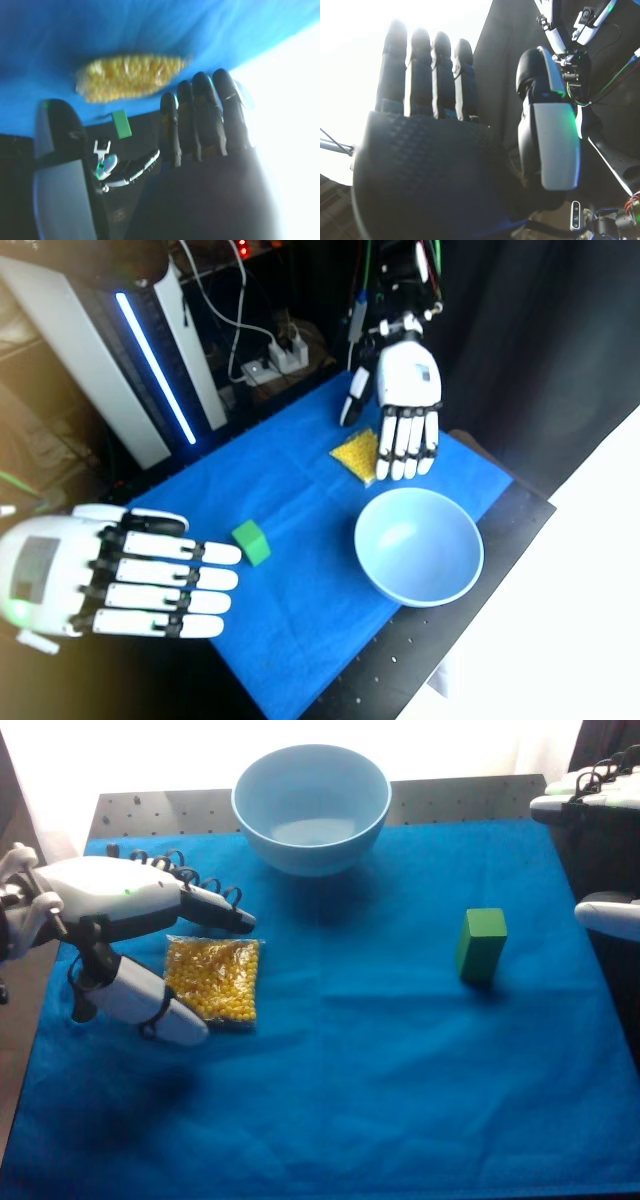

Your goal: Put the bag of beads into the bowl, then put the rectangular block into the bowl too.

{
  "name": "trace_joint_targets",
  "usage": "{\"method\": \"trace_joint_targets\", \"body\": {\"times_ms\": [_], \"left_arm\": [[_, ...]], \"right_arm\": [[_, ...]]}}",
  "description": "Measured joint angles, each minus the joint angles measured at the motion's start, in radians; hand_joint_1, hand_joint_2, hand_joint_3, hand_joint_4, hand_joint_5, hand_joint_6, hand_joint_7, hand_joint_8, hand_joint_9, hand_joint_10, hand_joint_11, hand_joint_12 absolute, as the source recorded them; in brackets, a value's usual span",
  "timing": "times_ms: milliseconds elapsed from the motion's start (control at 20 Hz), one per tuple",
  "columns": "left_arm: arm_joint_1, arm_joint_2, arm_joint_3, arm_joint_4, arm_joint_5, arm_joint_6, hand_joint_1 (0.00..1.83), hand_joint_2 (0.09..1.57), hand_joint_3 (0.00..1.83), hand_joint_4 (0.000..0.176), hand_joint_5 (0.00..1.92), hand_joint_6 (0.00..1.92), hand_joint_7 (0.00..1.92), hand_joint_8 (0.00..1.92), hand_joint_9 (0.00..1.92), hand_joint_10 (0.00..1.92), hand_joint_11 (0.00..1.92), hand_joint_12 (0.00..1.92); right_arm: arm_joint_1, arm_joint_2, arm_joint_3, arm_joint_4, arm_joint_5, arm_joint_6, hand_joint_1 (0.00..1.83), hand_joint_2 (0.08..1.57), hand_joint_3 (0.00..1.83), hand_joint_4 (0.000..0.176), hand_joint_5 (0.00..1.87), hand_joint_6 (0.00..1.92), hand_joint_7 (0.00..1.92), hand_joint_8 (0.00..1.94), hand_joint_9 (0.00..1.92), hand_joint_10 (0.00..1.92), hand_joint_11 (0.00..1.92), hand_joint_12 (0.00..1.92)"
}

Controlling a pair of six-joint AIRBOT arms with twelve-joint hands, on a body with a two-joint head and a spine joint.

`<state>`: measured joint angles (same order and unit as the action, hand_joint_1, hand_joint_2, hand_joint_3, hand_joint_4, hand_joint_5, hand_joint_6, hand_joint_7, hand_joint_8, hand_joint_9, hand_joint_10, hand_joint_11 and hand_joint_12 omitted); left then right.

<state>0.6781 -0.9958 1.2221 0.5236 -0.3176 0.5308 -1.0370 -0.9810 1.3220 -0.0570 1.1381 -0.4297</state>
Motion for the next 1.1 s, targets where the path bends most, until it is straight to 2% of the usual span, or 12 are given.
{"method": "trace_joint_targets", "body": {"times_ms": [50, 100, 150, 250, 300, 400, 450, 600, 700, 850, 950, 1100], "left_arm": [[0.000, -0.004, 0.002, 0.000, 0.006, -0.001, 0.71, 0.94, 0.01, 0.049, 0.39, 0.00, 0.41, 0.00, 0.40, 0.01, 0.00, 0.82], [0.000, -0.006, 0.005, 0.000, 0.009, 0.000, 0.73, 0.95, 0.01, 0.001, 0.45, 0.01, 0.49, 0.02, 0.46, 0.02, 0.00, 0.88], [0.000, -0.011, 0.010, 0.000, 0.014, 0.000, 0.74, 0.98, 0.01, 0.001, 0.49, 0.01, 0.54, 0.01, 0.49, 0.02, 0.00, 0.85], [-0.001, -0.012, 0.013, -0.004, 0.010, 0.000, 0.91, 1.05, 0.00, 0.000, 0.77, 0.01, 0.87, 0.03, 0.76, 0.07, 0.02, 1.26], [-0.003, -0.012, 0.014, -0.007, -0.001, 0.000, 1.19, 1.09, 0.00, 0.000, 0.93, 0.63, 1.03, 0.82, 0.80, 0.43, 0.09, 1.48], [-0.009, -0.012, 0.014, -0.027, -0.013, 0.003, 1.17, 1.12, 0.00, 0.000, 0.97, 0.93, 0.84, 1.35, 0.56, 1.48, 0.11, 1.87], [-0.009, -0.012, 0.014, -0.041, -0.015, 0.023, 1.16, 1.12, 0.00, 0.000, 0.97, 0.97, 0.80, 1.42, 0.51, 1.64, 0.11, 1.91], [-0.009, -0.005, -0.005, -0.130, -0.023, 0.118, 1.18, 1.06, 0.00, 0.000, 1.10, 0.79, 1.06, 1.15, 0.90, 1.52, 0.63, 1.90], [-0.008, 0.018, -0.019, -0.158, -0.042, 0.133, 1.17, 1.08, 0.00, 0.000, 1.05, 0.86, 1.01, 1.41, 1.01, 1.67, 0.95, 1.92], [-0.004, 0.075, -0.063, -0.185, -0.129, 0.136, 1.18, 1.09, 0.00, 0.000, 1.04, 0.88, 1.01, 1.38, 1.08, 1.62, 1.07, 1.90], [-0.047, 0.105, -0.086, -0.179, -0.188, 0.136, 1.18, 1.08, 0.00, 0.000, 1.04, 0.87, 1.09, 1.16, 1.13, 1.40, 1.07, 1.76], [-0.150, 0.117, -0.083, -0.146, -0.243, 0.140, 1.28, 1.10, 0.00, 0.000, 1.02, 0.66, 1.05, 1.15, 1.05, 1.15, 0.89, 1.58]], "right_arm": [[0.000, 0.000, 0.000, 0.000, 0.002, 0.000, 0.77, 1.23, 0.00, 0.000, 0.41, 0.00, 0.36, 0.01, 0.30, 0.01, 0.20, 0.18], [0.000, 0.000, 0.001, 0.000, 0.000, 0.000, 0.74, 1.23, 0.01, 0.000, 0.41, 0.00, 0.35, 0.00, 0.28, 0.00, 0.19, 0.18], [0.000, -0.002, 0.003, 0.000, 0.000, 0.000, 0.72, 1.23, 0.00, 0.000, 0.40, 0.00, 0.33, 0.00, 0.27, 0.00, 0.18, 0.17], [0.000, -0.002, 0.004, 0.000, 0.001, 0.000, 0.70, 1.22, 0.00, 0.000, 0.40, 0.00, 0.33, 0.00, 0.27, 0.00, 0.18, 0.17], [0.000, -0.003, 0.004, -0.001, 0.000, 0.000, 0.67, 1.23, 0.00, 0.000, 0.40, 0.00, 0.34, 0.00, 0.29, 0.01, 0.21, 0.19], [0.000, -0.005, 0.004, 0.000, 0.000, 0.000, 0.70, 1.23, 0.00, 0.000, 0.41, 0.00, 0.35, 0.00, 0.29, 0.00, 0.19, 0.18], [0.000, -0.006, 0.004, 0.000, 0.000, 0.000, 0.70, 1.23, 0.00, 0.000, 0.41, 0.00, 0.35, 0.00, 0.29, 0.00, 0.19, 0.18], [0.000, -0.006, 0.004, -0.001, 0.002, 0.000, 0.70, 1.25, 0.00, 0.000, 0.39, 0.00, 0.34, 0.00, 0.28, 0.00, 0.19, 0.18], [0.000, -0.006, 0.004, 0.000, 0.000, 0.000, 0.68, 1.25, 0.00, 0.000, 0.38, 0.00, 0.34, 0.00, 0.27, 0.00, 0.17, 0.18], [0.000, -0.006, 0.004, 0.000, 0.000, 0.000, 0.70, 1.25, 0.00, 0.001, 0.38, 0.00, 0.32, 0.00, 0.25, 0.00, 0.15, 0.18], [0.000, -0.007, 0.004, 0.000, 0.000, 0.000, 0.66, 1.25, 0.00, 0.005, 0.37, 0.00, 0.31, 0.00, 0.25, 0.00, 0.15, 0.19], [0.000, -0.008, 0.004, -0.002, 0.000, 0.000, 0.67, 1.26, 0.00, 0.000, 0.38, 0.00, 0.32, 0.01, 0.25, 0.01, 0.15, 0.20]]}}
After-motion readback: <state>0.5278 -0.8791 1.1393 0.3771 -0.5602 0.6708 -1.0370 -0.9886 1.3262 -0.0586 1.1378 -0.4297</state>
